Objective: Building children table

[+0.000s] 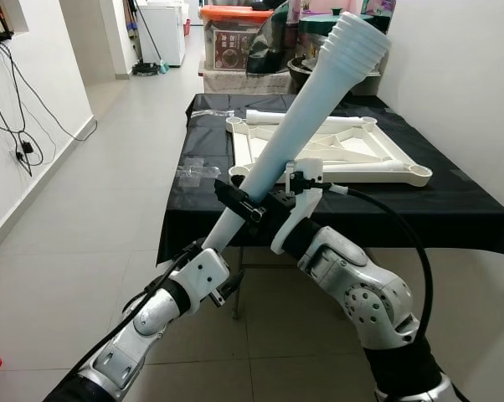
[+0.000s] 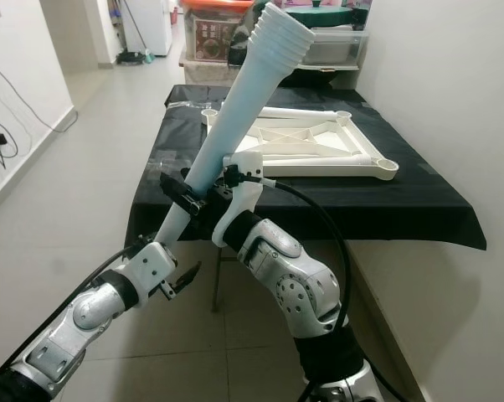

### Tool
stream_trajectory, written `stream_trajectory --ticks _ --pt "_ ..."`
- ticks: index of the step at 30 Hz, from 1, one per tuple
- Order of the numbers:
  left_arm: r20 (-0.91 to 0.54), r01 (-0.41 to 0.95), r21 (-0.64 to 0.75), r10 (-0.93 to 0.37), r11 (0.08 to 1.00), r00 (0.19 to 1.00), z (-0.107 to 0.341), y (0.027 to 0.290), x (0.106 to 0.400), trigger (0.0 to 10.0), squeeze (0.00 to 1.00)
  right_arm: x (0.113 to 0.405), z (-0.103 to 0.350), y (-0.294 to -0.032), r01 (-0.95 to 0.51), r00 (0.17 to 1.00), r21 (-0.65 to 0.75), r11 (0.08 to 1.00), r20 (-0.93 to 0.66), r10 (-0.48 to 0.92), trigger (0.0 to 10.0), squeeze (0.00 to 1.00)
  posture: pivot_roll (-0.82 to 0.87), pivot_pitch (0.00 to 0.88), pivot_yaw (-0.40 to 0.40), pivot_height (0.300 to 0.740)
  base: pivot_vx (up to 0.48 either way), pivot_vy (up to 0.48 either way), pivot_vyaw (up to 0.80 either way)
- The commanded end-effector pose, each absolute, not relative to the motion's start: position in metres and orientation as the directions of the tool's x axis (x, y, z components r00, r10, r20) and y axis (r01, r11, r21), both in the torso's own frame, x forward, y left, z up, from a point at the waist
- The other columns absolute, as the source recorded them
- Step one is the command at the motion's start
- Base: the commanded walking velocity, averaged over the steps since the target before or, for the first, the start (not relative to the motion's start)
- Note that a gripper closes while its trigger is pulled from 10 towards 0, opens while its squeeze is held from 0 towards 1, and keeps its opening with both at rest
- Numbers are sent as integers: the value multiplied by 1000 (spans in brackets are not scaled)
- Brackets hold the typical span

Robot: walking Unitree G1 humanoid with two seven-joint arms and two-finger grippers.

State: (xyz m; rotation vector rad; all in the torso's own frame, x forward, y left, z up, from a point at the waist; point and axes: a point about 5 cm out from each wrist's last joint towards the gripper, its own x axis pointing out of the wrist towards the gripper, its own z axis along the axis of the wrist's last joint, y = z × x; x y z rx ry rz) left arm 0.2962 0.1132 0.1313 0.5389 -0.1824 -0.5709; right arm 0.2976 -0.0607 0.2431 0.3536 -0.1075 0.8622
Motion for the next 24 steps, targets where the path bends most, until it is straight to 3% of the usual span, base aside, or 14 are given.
stream_trajectory --ticks 1,2,3,20,21,23,24 --pt "32 446 534 -544 718 839 134 115 300 9843 0 291 246 -55 -790 612 247 562 245 752 10000 0 88 0 -38 740 0 0 0" --pt "38 441 527 -539 726 842 134 115 301 3020 0 291 246 -54 -790 611 246 561 244 753 10000 0 88 0 -38 740 0 0 0" --pt "39 442 522 -538 729 842 135 114 302 0 0 291 245 -54 -789 612 250 561 245 752 10000 0 87 0 -36 740 0 0 0" --pt "56 424 540 -533 728 844 135 115 305 0 0 298 241 -57 -755 654 269 598 244 716 10000 0 89 0 -40 740 0 0 0" --pt "62 397 551 -511 734 857 137 122 308 0 0 303 238 -60 -721 692 272 637 241 680 10000 1000 93 0 -43 740 0 0 0" --pt "65 382 556 -497 738 865 139 126 310 0 0 306 237 -62 -706 708 273 653 240 664 10000 1000 93 0 -43 740 0 0 0" --pt "63 367 561 -480 742 875 141 130 312 4275 0 309 235 -64 -689 725 273 672 237 647 10000 1000 94 0 -41 740 0 0 0"
